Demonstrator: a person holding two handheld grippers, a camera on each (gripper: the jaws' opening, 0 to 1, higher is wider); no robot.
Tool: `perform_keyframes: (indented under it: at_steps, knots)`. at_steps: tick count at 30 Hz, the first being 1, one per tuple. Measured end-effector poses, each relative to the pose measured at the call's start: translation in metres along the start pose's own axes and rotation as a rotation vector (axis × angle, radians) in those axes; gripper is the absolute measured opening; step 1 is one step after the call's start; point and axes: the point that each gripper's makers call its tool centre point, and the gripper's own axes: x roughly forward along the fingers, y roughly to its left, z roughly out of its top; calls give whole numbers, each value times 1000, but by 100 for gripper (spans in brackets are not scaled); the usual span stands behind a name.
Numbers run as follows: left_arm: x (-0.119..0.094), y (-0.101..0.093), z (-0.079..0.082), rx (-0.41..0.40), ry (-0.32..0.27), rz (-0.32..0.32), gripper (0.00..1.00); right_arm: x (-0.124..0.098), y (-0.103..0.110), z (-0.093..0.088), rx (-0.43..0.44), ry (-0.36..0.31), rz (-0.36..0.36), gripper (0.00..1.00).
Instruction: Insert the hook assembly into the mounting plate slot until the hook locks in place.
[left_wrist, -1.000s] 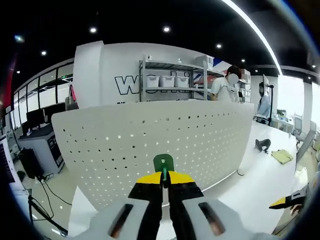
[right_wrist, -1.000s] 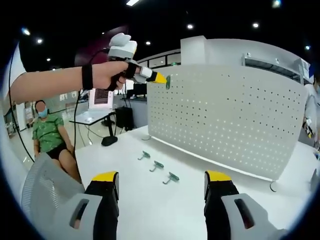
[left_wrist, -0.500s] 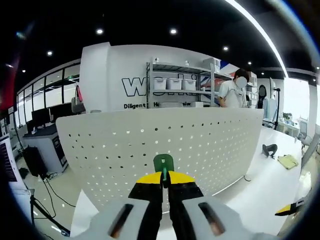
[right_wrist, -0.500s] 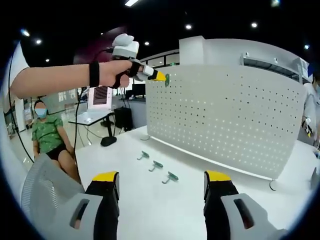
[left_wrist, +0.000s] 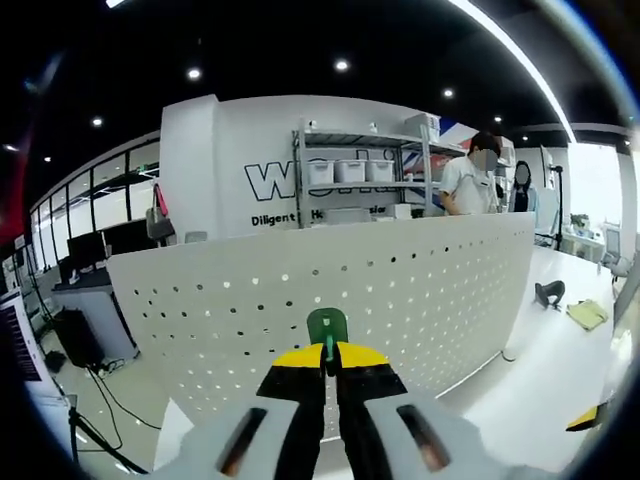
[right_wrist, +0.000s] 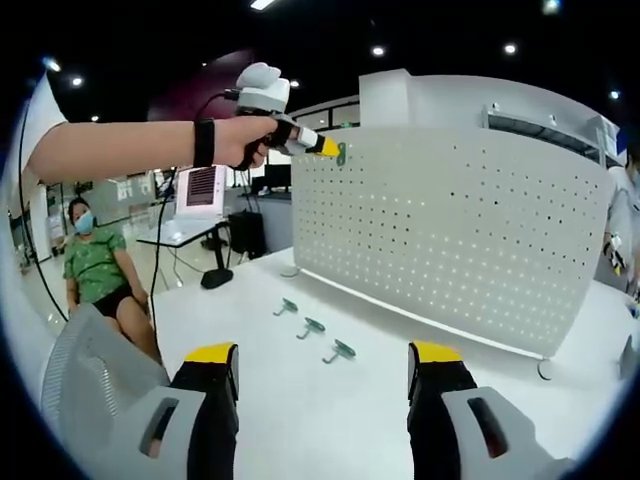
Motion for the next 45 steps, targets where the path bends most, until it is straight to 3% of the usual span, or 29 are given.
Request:
perform_keyframes:
  at_steps: [24,30,45]
  knots:
    - [27,7,19,8,-17,37,2,0,1,-7,10,16,1,69]
    - [35,7,18,-22,-2,40,2,-2,-3,-8,10,19,-9,69]
    - [48,5,22,-7,-9,54,2,-6,-12,-13,23,26,-30,69]
